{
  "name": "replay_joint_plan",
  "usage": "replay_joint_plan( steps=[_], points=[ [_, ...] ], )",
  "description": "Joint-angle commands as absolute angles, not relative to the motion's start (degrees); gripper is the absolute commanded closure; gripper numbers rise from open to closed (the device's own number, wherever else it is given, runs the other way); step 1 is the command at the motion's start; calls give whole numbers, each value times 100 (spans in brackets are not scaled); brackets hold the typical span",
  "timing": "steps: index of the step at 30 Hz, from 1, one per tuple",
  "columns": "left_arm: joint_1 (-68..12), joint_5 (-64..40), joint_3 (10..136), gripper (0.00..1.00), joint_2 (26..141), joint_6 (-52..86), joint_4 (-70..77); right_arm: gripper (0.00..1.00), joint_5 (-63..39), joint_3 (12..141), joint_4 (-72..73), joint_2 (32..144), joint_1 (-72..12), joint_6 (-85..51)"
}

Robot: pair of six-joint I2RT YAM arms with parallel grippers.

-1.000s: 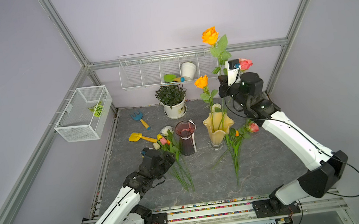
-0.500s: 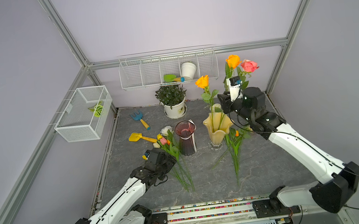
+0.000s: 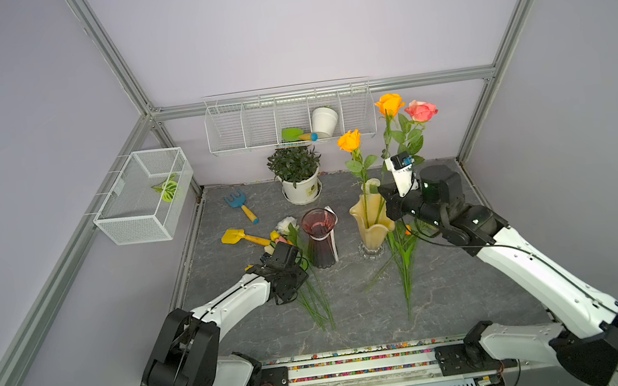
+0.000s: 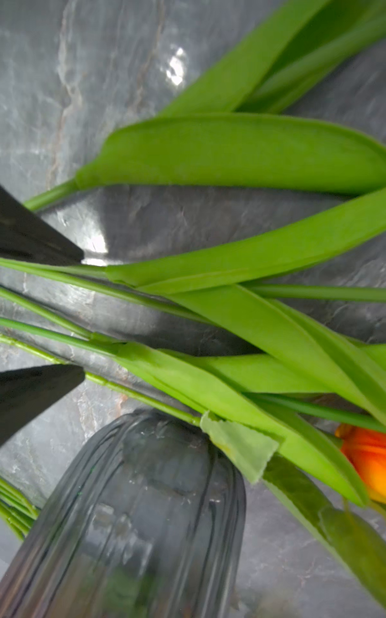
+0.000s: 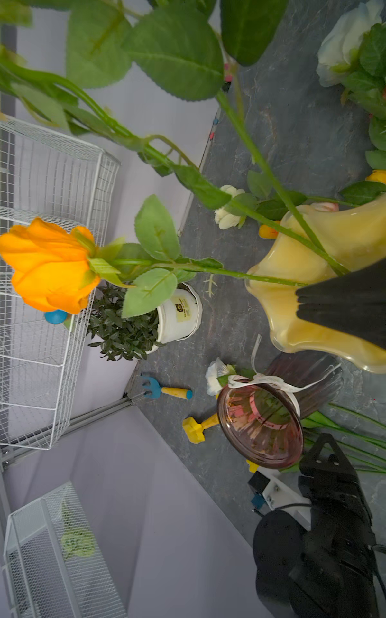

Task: Arrange the flowers in different vases according to their variety
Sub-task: Pick up the flower at the center of the board.

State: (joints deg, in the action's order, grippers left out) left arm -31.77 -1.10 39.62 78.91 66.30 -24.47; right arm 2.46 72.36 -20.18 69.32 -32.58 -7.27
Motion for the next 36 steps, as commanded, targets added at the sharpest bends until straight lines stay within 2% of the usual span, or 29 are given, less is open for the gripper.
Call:
replay_joint_plan(
  steps=[1, 16, 17, 21, 31, 34, 36],
  points=[
    [-3173, 102, 4179, 50, 7941, 6557, -2617, 100, 193, 7014, -2162, 6794, -3305, -764],
    [-3177, 64, 3903, 61, 7978, 6666, -2776, 100, 256, 6827, -2238, 6809, -3305, -826],
    [-3173, 78, 3894, 65, 7940, 6670, -2776, 100, 255, 6827, -2241, 6813, -3305, -830],
    [-3177, 180, 3902, 66, 7865, 6657, -2847, 100, 237, 6813, -2266, 6866, -3310, -844],
    [-3173, 176, 3876, 75, 8363, 6587, -2659, 100, 297, 6745, -2360, 6885, -3308, -866],
    [-3173, 217, 3898, 79, 8394, 6561, -2647, 100, 334, 6742, -2379, 6870, -3304, -862],
    [-3173, 251, 3902, 88, 8397, 6546, -2650, 100, 355, 6744, -2383, 6871, -3308, -869]
  ],
)
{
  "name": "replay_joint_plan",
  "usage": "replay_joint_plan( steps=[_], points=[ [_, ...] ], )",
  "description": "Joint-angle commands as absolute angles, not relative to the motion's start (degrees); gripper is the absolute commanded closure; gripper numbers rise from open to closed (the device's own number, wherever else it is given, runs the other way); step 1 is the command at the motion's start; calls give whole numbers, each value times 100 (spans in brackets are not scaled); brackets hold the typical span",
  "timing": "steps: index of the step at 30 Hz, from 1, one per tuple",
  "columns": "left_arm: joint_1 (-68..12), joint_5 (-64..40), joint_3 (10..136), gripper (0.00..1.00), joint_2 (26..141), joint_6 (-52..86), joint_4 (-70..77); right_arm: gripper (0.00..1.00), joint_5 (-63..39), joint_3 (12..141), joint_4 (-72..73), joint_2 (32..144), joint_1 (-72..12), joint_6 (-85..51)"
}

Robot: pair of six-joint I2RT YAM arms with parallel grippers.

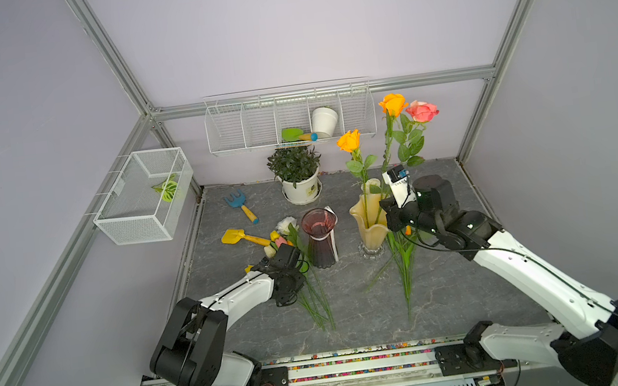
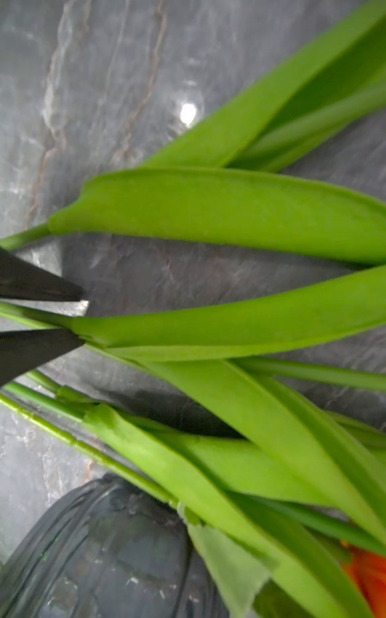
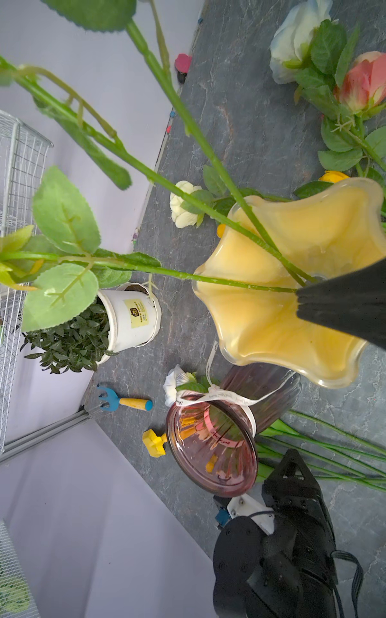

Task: Arrange the flowers in different vases according to their variety
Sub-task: Pick up the flower at the center of the board.

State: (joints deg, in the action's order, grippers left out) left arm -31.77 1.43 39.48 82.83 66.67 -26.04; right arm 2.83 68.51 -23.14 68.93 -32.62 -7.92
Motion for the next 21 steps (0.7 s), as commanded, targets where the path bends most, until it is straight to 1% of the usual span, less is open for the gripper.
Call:
replay_joint_plan(
  steps=[1, 2, 8, 13, 17, 21],
  points=[
    [-3175, 269, 3906, 96, 8383, 6539, -2654, 100, 356, 6744, -2388, 6867, -3309, -863],
    [-3181, 281, 3910, 100, 8377, 6532, -2654, 100, 352, 6748, -2391, 6857, -3313, -869],
    [-3179, 600, 4125, 100, 8059, 6437, -3009, 100, 211, 6681, -2448, 6723, -3314, -912],
    [-3182, 1252, 4769, 100, 7278, 6129, -3792, 100, -54, 6316, -2486, 6346, -3314, -1074],
    [-3224, 1795, 5379, 100, 6498, 5537, -4135, 100, -689, 5904, -2453, 6030, -3309, -919],
    [-3253, 1977, 5739, 100, 5657, 4522, -3650, 100, -1427, 5539, -2296, 5656, -3313, -699]
  ],
)
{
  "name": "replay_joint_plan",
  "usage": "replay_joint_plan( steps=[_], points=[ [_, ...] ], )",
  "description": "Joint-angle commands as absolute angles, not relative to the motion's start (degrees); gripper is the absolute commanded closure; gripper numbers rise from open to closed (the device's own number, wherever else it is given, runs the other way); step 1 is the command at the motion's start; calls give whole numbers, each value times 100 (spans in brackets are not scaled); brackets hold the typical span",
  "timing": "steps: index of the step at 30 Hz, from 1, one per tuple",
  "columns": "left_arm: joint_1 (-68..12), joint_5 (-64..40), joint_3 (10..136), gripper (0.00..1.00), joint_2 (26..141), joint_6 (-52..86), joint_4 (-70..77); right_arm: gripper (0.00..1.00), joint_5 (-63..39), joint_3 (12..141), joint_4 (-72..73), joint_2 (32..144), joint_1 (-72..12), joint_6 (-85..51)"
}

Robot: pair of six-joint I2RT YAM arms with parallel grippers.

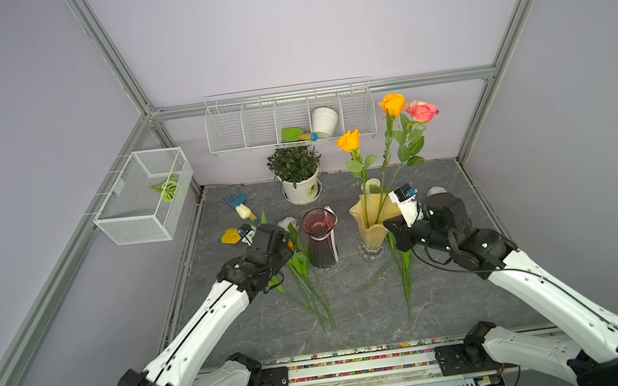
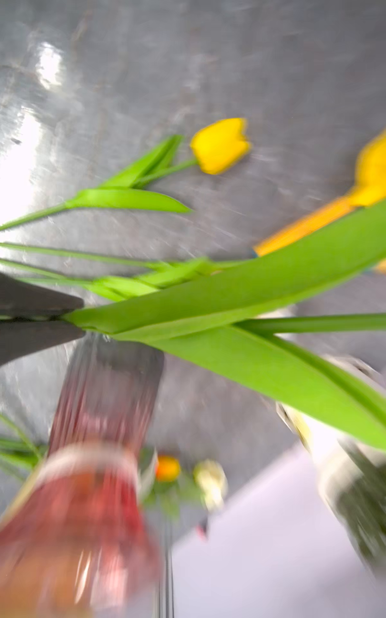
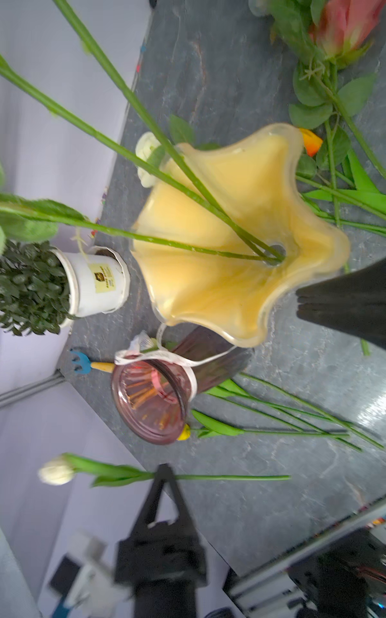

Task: Arrange the flowers in different vases according to their variety
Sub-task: Pick up the flower at the center of the board.

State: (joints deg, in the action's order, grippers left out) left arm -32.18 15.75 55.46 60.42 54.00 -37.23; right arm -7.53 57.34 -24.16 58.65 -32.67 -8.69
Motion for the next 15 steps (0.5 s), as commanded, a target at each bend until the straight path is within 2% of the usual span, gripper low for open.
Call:
replay_joint_plan(
  steps=[1, 6, 15],
  points=[
    [-3268, 1953, 5786, 100, 5471, 4232, -3416, 100, -1578, 5468, -2248, 5580, -3313, -656],
    [-3320, 1629, 6214, 100, 5190, 2890, -2262, 100, -1838, 5440, -2196, 5548, -3322, -621],
    [-3407, 426, 7154, 100, 6148, 1510, -325, 100, -1322, 5485, -2080, 5834, -3349, -1087]
  ],
)
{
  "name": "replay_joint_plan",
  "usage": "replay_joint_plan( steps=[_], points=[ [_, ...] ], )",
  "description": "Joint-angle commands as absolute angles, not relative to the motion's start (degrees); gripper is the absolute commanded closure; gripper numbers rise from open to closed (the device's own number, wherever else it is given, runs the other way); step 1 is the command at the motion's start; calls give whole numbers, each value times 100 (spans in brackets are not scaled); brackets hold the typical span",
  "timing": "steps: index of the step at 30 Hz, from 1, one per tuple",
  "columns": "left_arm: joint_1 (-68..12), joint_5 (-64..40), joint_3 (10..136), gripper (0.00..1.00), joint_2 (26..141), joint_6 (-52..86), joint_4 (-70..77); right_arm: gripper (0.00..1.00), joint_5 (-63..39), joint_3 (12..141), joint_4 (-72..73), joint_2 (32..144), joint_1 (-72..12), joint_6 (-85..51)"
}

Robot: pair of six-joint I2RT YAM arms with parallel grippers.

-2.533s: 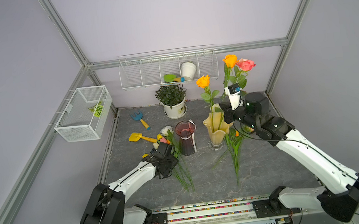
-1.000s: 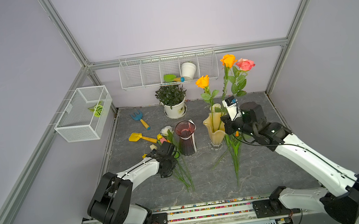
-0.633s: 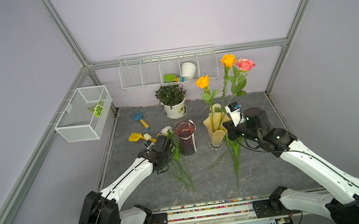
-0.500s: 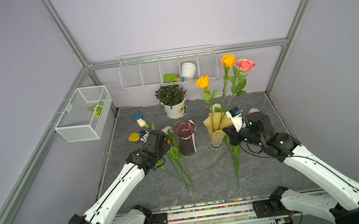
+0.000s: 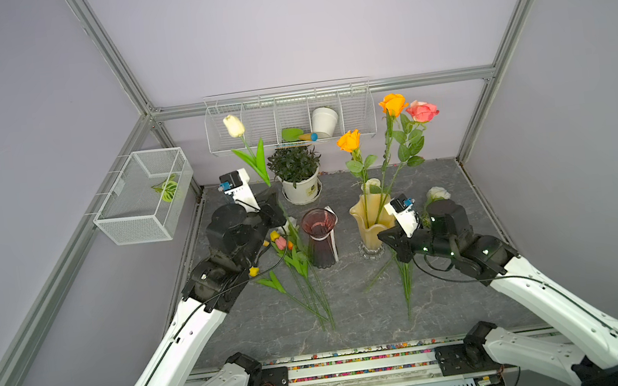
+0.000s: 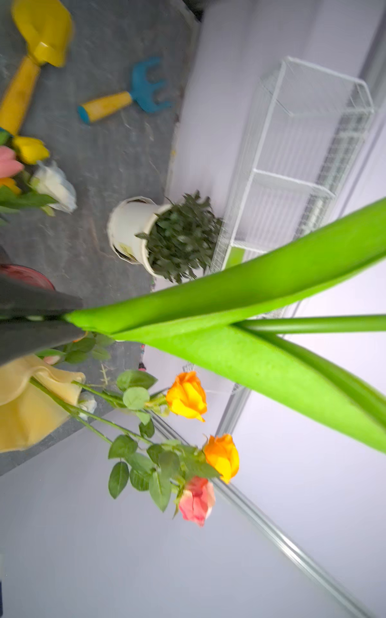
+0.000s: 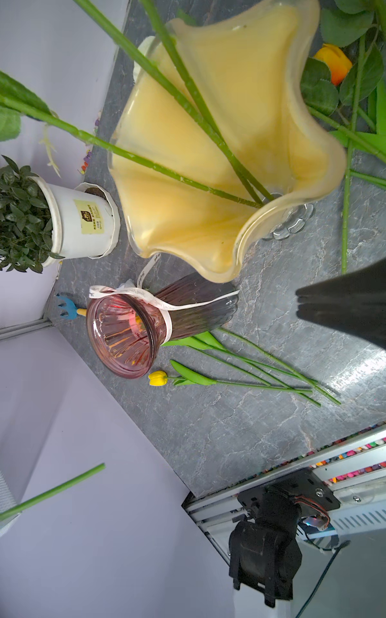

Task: Arrange the flowers in different vases according to their variety
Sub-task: Pick up the flower at the center of the board.

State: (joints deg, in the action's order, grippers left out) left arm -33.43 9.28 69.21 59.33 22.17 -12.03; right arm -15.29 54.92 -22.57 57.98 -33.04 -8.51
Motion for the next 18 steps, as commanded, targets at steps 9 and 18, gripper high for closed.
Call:
replay_joint_plan(
  steps=[9, 18],
  points=[
    [-3445, 42, 7069, 100, 6938, 1013, 861, 100, -932, 5502, -2512, 5552, -3427, -1586],
    [-3446, 94, 6050, 100, 7541, 1342, 1872, 100, -448, 5728, -3133, 5340, -3435, -1694]
  ],
)
